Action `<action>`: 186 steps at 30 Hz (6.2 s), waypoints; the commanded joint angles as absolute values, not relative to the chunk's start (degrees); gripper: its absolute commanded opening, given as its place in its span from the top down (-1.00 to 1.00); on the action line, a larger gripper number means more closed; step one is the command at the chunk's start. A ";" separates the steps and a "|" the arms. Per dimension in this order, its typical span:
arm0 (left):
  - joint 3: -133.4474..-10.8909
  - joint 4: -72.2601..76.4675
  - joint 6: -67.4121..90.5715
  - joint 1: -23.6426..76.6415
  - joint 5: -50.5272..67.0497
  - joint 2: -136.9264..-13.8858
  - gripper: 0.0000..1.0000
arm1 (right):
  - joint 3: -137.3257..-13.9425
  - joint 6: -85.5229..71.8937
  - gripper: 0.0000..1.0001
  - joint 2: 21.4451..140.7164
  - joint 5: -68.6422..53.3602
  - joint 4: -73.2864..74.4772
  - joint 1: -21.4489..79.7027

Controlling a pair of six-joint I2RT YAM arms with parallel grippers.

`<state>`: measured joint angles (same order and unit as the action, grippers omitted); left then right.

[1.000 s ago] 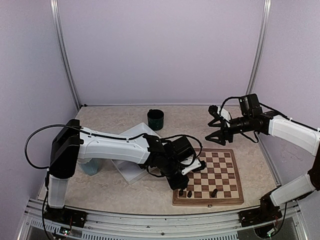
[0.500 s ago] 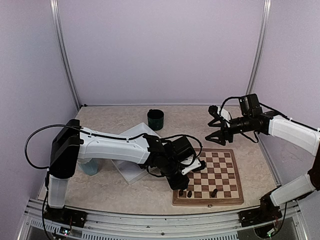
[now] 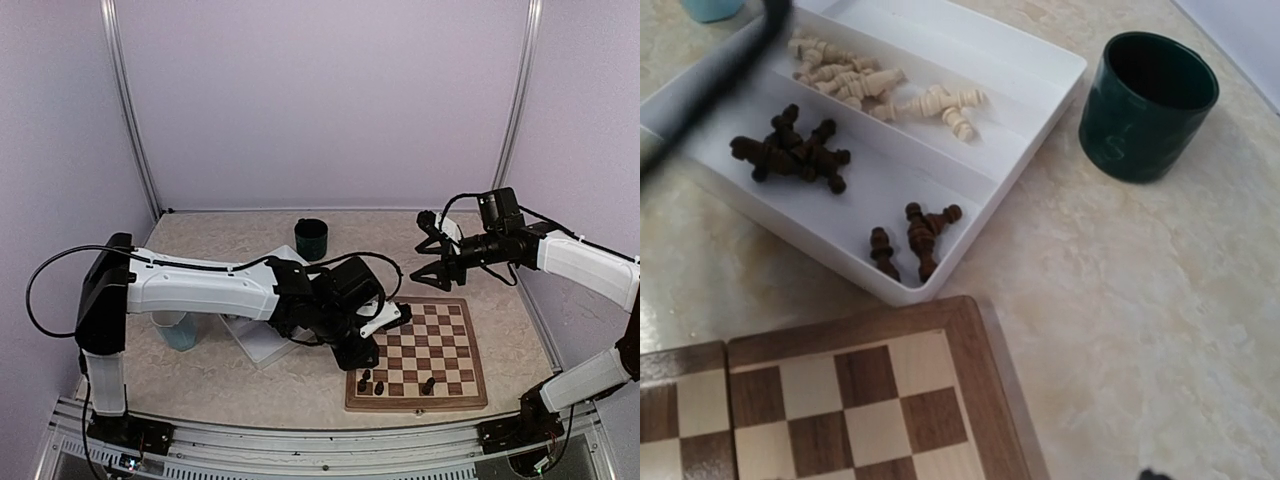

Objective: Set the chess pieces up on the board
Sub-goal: Place the pawn at h7, then pick up the chess pile from the storage box, then pass from the left arm to the right, then place the rook at a8.

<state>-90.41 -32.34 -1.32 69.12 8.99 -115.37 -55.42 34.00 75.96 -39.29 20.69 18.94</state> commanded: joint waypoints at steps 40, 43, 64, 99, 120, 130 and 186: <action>-82.88 -15.72 -4.53 40.61 18.72 -118.13 0.38 | -73.20 33.39 0.21 97.08 -36.52 33.84 28.85; -83.92 -16.44 -6.00 40.61 18.51 -120.58 0.37 | -73.13 33.47 0.21 96.95 -36.39 34.01 28.87; -86.80 -19.25 -9.86 42.34 14.43 -127.24 0.69 | -72.12 33.42 0.19 98.82 -37.70 33.55 28.88; -68.03 2.35 10.78 42.01 18.41 -100.74 0.92 | -85.99 -4.80 0.02 112.56 -63.15 19.60 28.88; -67.98 3.60 11.16 42.27 21.20 -102.07 0.91 | -86.01 -12.59 0.42 116.14 -66.20 12.09 28.85; -68.36 3.08 10.73 42.52 21.53 -102.57 0.91 | -86.38 -12.41 0.73 116.89 -65.29 11.83 28.74; -65.32 -4.80 12.39 39.72 17.73 -104.31 0.90 | -40.52 68.46 0.82 56.49 -16.71 68.72 24.10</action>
<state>-65.12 -4.54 12.27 39.88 17.96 -103.37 -40.10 53.78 55.53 -12.93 63.05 22.90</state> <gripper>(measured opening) 0.077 0.107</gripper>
